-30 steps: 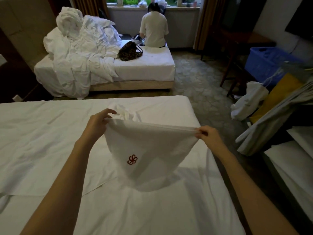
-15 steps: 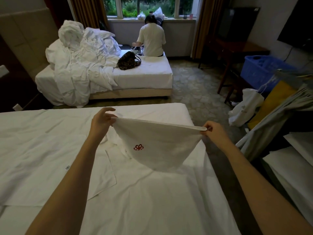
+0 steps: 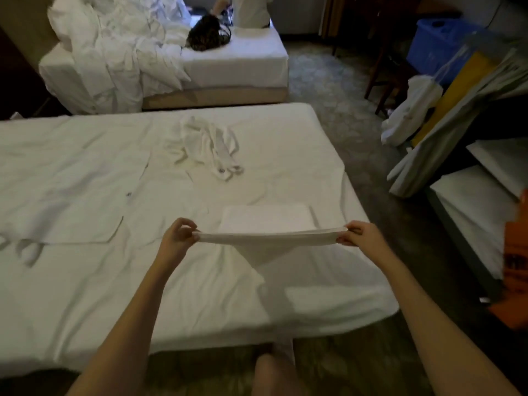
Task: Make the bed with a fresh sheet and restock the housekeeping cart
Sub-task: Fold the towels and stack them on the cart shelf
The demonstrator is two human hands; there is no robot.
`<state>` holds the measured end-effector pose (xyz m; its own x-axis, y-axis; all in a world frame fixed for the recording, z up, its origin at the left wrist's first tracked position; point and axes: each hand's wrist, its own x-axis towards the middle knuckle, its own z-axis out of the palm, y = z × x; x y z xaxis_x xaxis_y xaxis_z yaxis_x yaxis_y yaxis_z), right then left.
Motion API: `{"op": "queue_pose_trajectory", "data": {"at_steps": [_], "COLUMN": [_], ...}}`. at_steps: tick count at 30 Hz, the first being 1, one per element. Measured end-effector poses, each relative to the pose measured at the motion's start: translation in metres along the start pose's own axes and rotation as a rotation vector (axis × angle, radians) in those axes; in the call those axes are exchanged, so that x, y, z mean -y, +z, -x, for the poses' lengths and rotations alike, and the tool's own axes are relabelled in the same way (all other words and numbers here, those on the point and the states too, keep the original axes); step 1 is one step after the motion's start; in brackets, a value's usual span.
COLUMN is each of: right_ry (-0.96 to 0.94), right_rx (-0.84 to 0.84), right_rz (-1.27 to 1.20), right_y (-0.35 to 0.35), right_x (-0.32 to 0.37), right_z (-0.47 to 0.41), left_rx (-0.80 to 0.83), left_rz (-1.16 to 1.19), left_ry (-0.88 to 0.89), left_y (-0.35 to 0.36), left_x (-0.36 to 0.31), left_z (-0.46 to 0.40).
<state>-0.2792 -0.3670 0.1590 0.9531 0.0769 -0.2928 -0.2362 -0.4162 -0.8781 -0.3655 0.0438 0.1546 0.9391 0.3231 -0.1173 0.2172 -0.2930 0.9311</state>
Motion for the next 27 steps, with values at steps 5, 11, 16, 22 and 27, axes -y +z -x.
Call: {"op": "queue_pose_trajectory", "data": {"at_steps": [5, 11, 16, 22, 27], "right_ry": [0.173, 0.213, 0.179, 0.199, 0.233], "right_rx": [0.003, -0.057, -0.08, -0.043, 0.028], "right_rz": [-0.052, 0.017, 0.152, 0.257, 0.309], "right_y": [0.023, 0.031, 0.041, 0.058, 0.074], "right_x": [-0.091, -0.103, -0.097, -0.105, -0.121], "right_z": [0.039, -0.002, -0.081, -0.184, -0.26], "left_rx": [0.02, -0.08, -0.147, -0.197, -0.178], "left_rz": [-0.017, 0.036, 0.036, 0.024, -0.027], "left_ry": [-0.21, -0.256, -0.305, -0.399, -0.419], "left_y": [0.03, 0.054, 0.074, 0.106, 0.121], "left_x": [0.077, 0.086, 0.1, 0.137, 0.171], "left_z": [0.052, 0.008, -0.066, -0.157, -0.219]}}
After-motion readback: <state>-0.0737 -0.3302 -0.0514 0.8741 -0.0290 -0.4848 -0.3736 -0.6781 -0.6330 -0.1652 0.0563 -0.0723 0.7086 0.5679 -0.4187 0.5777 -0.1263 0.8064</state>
